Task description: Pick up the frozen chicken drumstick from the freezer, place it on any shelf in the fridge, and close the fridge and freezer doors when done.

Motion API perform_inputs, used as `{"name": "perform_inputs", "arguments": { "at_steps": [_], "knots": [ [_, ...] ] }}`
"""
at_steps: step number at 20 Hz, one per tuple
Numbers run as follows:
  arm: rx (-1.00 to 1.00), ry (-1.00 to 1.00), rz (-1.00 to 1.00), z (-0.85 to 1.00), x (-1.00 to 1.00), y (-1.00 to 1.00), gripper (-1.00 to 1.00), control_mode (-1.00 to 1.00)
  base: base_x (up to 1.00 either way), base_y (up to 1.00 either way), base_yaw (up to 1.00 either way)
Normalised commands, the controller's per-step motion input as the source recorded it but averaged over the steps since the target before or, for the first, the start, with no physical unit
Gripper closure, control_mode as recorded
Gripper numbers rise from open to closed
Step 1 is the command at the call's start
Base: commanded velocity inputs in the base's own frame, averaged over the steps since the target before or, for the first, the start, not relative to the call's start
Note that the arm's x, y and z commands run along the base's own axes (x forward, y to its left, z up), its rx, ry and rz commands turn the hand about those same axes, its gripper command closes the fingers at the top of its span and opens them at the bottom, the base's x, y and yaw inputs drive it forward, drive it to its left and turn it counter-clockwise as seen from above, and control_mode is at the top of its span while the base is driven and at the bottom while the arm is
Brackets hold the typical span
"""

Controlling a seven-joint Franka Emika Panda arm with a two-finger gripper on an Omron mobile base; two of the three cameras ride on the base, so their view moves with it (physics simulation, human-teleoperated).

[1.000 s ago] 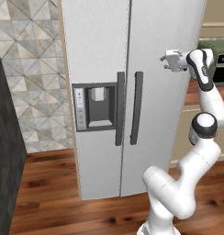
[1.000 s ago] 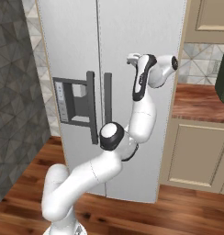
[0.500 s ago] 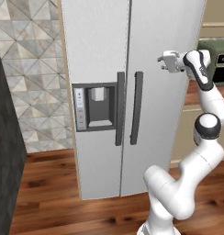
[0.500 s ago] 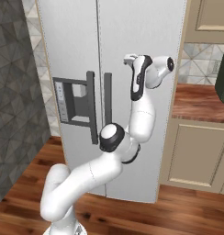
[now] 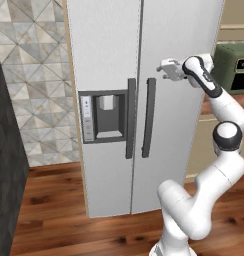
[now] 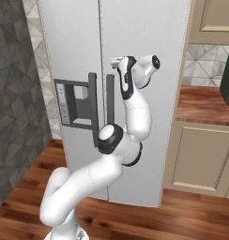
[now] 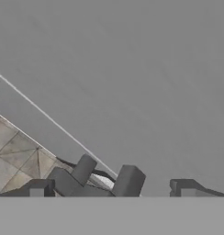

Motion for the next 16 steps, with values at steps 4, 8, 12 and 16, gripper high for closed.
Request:
{"name": "perform_inputs", "arguments": {
  "at_steps": [4,8,12,16],
  "knots": [
    [-0.09,0.0,0.0,-0.13,0.0,0.62,-1.0,-1.0,0.0,0.0,0.0],
    [-0.11,0.0,0.0,-0.13,-0.02,0.68,-1.0,-1.0,0.0,0.0,0.0],
    [-0.14,0.0,0.0,-0.13,-0.01,0.77,-1.0,-1.0,0.0,0.0,0.0],
    [-0.18,0.0,0.0,-0.08,0.0,0.83,-1.0,-1.0,0.0,0.0,0.0]
  ]
}}
